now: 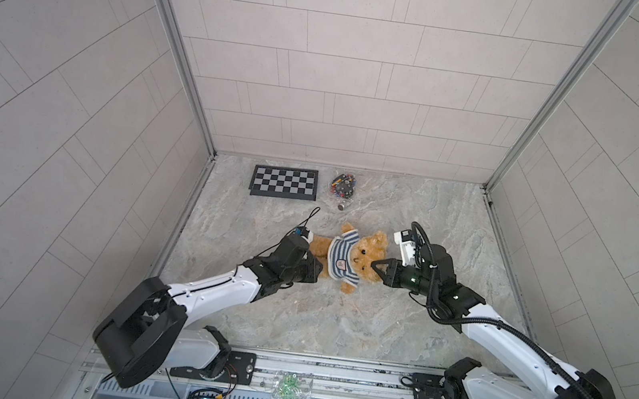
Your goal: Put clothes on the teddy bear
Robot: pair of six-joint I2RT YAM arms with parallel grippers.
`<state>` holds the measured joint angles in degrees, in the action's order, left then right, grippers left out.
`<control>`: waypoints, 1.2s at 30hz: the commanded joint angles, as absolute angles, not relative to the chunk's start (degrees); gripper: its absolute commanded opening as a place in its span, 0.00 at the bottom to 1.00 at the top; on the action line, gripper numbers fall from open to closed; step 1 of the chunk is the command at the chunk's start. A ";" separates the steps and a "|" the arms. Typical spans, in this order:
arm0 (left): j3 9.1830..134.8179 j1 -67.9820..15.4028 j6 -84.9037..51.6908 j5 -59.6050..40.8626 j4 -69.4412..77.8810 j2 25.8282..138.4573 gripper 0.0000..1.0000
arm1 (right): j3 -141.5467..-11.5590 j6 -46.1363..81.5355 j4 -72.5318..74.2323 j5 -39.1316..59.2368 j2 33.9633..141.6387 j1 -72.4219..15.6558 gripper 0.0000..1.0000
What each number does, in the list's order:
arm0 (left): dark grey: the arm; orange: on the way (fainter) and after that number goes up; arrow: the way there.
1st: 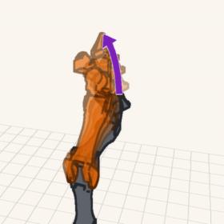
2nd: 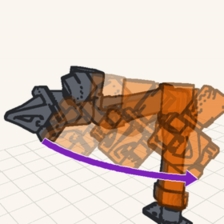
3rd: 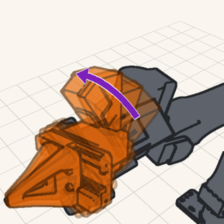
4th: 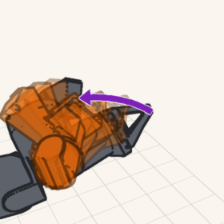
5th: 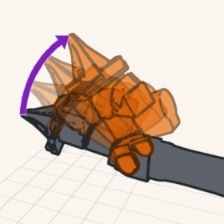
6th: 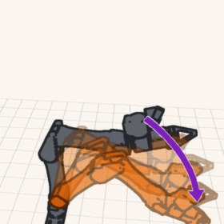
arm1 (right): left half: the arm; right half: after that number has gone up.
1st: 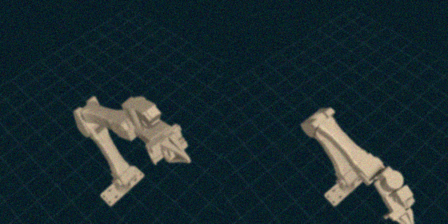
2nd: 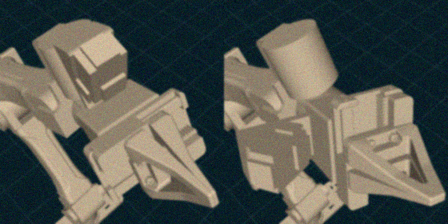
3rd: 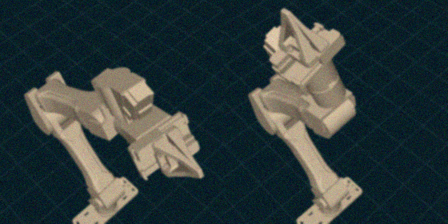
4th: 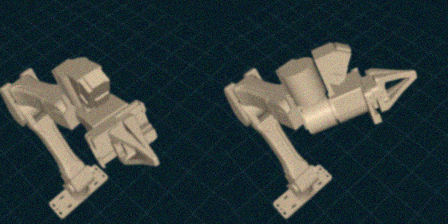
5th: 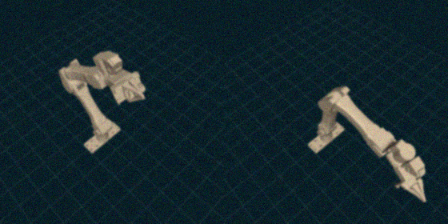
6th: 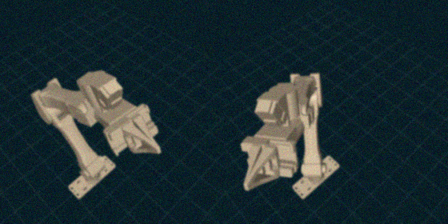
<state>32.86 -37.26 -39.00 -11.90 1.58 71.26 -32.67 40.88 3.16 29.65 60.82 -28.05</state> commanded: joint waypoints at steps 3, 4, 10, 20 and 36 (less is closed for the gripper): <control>35.83 -36.74 -33.79 -11.74 -10.26 63.62 0.33 | -35.16 37.78 3.60 33.64 61.58 -28.00 0.00; 36.98 -36.53 -32.75 -11.38 -12.14 62.76 0.35 | -36.88 37.09 2.68 34.21 61.82 -28.01 0.00; 43.63 -32.66 -27.99 -11.55 -18.14 63.54 0.37 | -41.02 31.78 -4.18 39.60 63.50 -28.26 0.00; 47.38 -29.18 -24.37 -12.65 -16.49 72.85 0.38 | -44.38 26.00 -10.29 42.63 66.24 -28.14 0.00; 45.75 -29.18 -23.00 -12.30 -14.53 80.24 0.40 | -44.47 23.74 -10.37 42.16 70.79 -27.77 0.02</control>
<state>45.93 -29.26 -24.36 -12.45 -14.79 80.40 -43.29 25.34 -10.52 41.71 70.22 -27.83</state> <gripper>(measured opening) 0.399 0.067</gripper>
